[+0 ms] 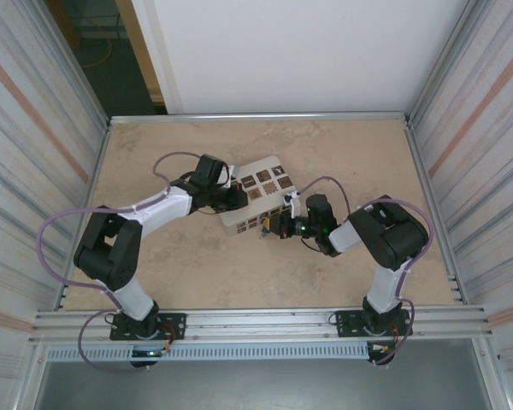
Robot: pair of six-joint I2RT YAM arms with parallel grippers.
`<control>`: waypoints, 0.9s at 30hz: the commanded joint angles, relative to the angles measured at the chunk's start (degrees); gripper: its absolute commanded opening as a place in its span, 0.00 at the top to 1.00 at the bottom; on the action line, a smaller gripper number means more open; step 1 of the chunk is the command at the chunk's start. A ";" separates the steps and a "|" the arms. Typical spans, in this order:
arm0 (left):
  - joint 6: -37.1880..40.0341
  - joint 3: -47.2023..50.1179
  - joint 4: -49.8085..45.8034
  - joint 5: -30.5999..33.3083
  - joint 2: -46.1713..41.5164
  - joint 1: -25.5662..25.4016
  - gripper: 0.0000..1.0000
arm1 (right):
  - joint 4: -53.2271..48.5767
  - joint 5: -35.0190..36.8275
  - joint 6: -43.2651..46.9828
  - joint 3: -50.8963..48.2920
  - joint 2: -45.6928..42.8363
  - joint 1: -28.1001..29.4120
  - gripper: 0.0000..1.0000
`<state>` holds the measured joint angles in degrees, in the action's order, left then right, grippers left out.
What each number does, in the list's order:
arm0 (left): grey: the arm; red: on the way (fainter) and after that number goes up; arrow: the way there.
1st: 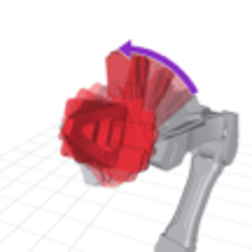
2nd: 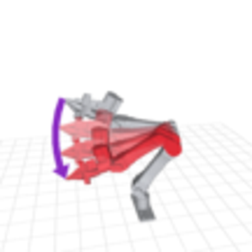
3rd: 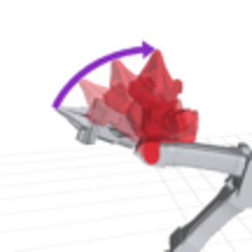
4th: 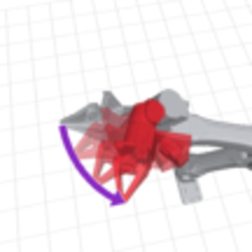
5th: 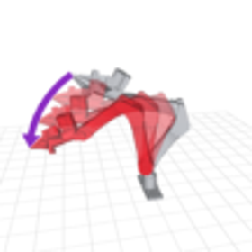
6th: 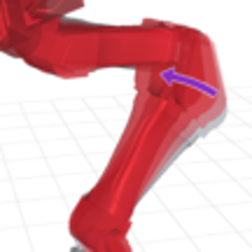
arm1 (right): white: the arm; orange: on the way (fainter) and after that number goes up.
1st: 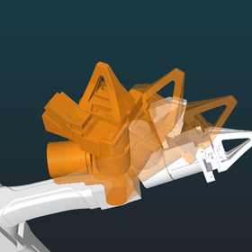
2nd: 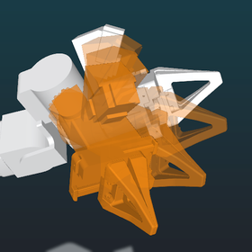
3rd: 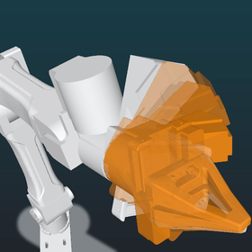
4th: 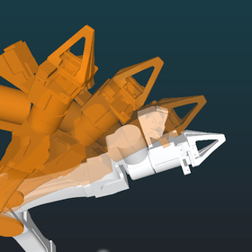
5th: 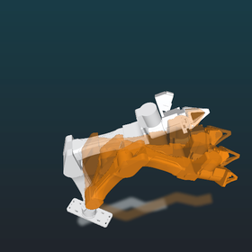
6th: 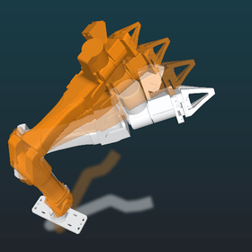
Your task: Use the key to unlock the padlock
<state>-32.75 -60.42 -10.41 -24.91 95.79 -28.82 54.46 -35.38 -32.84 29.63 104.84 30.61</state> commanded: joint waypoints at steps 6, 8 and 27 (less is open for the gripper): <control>0.26 4.43 -1.74 0.03 -1.36 0.08 0.96 | 2.67 0.91 -3.59 -2.67 -3.87 -1.58 1.00; -0.14 5.71 -1.39 0.12 -2.06 -0.05 0.96 | 4.70 1.29 -5.39 -3.45 -4.25 -2.12 1.00; -3.63 13.47 1.58 1.15 -5.44 -2.86 0.97 | 12.25 10.21 -22.94 -4.48 -4.07 -2.66 1.00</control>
<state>-35.29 -50.52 -1.28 -25.39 89.86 -30.63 61.67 -29.76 -51.35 24.40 102.61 29.21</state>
